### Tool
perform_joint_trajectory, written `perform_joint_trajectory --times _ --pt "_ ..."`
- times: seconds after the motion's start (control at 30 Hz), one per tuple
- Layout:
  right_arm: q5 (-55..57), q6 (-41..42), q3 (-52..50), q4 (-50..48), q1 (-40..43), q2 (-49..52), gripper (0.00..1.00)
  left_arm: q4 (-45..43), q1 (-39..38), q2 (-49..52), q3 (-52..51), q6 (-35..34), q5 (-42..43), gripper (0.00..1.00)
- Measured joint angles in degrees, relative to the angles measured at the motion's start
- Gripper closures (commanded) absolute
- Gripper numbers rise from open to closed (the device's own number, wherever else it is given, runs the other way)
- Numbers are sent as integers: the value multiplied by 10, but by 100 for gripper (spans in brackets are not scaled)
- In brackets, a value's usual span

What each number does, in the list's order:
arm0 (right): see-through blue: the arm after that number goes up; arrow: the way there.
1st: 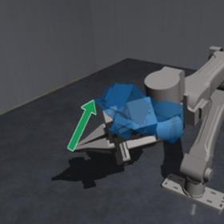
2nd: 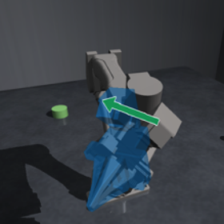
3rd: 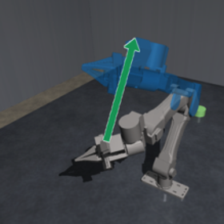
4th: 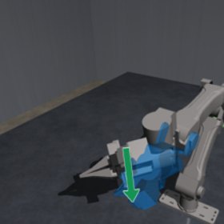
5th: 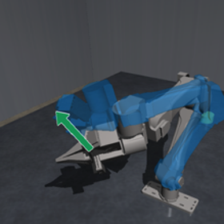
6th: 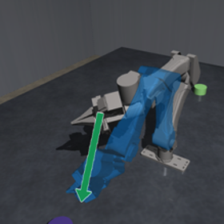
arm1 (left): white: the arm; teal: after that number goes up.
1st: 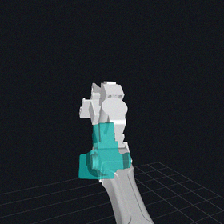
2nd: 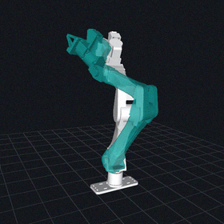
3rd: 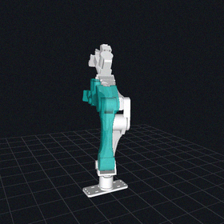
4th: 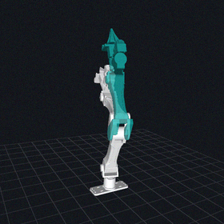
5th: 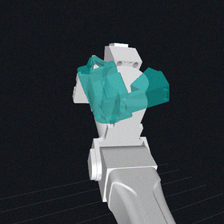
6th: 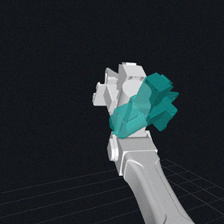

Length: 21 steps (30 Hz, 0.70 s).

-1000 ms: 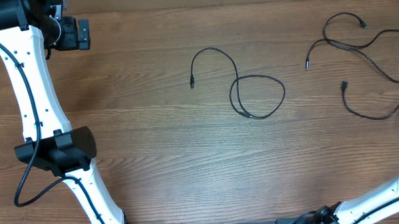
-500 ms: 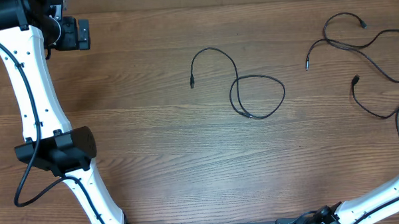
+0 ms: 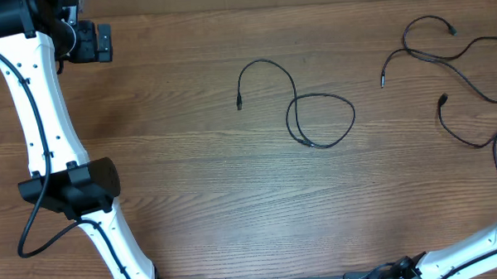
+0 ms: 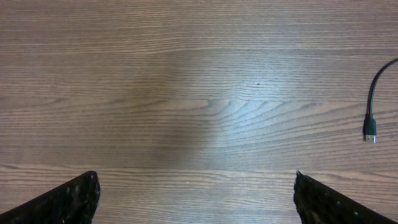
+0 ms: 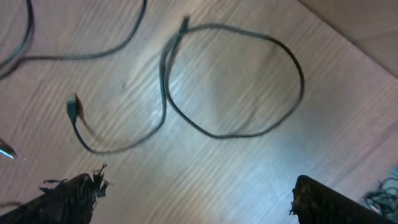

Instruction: Untangle cables

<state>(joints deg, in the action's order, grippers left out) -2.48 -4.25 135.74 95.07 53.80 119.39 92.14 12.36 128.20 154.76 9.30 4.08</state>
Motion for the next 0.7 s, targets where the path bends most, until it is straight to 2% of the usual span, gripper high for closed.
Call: perform_joint_trajectory --times 0.17,0.57,0.7 --pt "4 -27 -29 -22 2 -9 0 0 0 0 0 0 0 0" --pt "-30 -96 -258 -160 2 -10 0 0 0 0 0 0 0 0" --pt "-52 -119 -310 -162 2 -10 0 0 0 0 0 0 0 0"
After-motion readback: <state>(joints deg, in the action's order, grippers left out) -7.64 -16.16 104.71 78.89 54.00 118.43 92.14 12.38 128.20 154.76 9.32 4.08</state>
